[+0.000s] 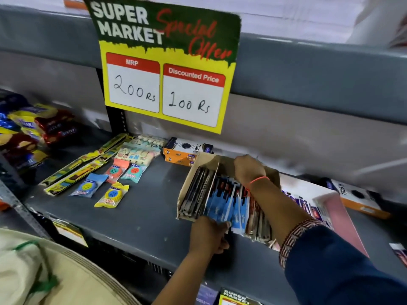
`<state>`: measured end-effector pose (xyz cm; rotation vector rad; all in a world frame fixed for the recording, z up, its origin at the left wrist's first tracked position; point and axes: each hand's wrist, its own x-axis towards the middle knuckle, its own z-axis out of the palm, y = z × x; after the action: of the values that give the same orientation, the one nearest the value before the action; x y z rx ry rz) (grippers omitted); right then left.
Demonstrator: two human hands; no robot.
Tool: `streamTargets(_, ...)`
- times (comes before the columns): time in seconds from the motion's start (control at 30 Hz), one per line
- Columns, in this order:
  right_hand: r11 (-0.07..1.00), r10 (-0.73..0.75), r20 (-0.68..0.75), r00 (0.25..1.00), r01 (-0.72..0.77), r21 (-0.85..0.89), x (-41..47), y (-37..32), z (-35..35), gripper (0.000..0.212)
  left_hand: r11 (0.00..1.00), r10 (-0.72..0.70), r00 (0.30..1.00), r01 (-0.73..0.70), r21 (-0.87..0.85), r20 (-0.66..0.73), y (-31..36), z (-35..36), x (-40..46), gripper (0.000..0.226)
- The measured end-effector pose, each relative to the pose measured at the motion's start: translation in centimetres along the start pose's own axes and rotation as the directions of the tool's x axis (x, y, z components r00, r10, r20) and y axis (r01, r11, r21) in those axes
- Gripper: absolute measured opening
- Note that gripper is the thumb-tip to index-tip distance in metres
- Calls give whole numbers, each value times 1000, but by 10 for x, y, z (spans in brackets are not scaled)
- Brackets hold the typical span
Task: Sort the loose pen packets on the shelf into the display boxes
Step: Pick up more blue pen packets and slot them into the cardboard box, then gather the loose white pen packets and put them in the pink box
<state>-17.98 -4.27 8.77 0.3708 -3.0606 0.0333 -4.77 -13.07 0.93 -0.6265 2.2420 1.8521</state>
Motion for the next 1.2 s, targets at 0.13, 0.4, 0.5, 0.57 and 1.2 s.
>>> streamTargets(0.13, 999, -1, -98, 995, 5, 42, -14, 21, -17, 24, 990, 25, 998, -17, 138, -51, -1, -4, -6, 46)
streamTargets(0.4, 965, 165, -211, 963, -113, 235, -64, 75, -31, 26, 421, 635, 769, -424, 802, 73, -27, 23, -50, 30)
streamTargets(0.5, 938, 274, -204, 940, -215, 271, -84, 100, -33, 29, 131, 762, 556, -635, 761, 333, -29, 48, -71, 19)
streamTargets(0.57, 921, 331, -172, 928, -278, 274, -96, 121, -33, 30, 60, 752, 493, -712, 699, 438, -34, 65, -80, 30)
streamTargets(1.2, 562, 740, 253, 623, -780, 276, -208, 299, 24, 36, -211, 457, 580, -666, 716, 674, -28, 102, -87, 73)
